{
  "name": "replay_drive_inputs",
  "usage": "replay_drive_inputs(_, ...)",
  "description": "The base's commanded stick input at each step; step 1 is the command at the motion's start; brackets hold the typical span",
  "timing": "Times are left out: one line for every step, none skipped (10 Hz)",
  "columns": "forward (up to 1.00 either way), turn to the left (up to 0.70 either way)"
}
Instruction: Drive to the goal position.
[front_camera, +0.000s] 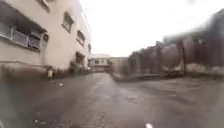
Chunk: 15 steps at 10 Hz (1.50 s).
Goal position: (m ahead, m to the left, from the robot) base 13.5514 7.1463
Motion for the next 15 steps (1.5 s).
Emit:
replay_drive_inputs(0.50, 0.08)
replay_drive_inputs(0.50, 0.08)
replay_drive_inputs(0.50, 0.08)
replay_drive_inputs(0.50, 0.08)
replay_drive_inputs(0.50, 0.08)
replay_drive_inputs(0.50, 0.08)
replay_drive_inputs(0.50, 0.08)
replay_drive_inputs(0.50, 0.08)
replay_drive_inputs(0.50, 0.08)
replay_drive_inputs(0.50, 0.08)
replay_drive_inputs(0.50, 0.08)
replay_drive_inputs(0.50, 0.08)
replay_drive_inputs(0.50, 0.08)
replay_drive_inputs(0.50, 0.08)
replay_drive_inputs(0.50, 0.08)
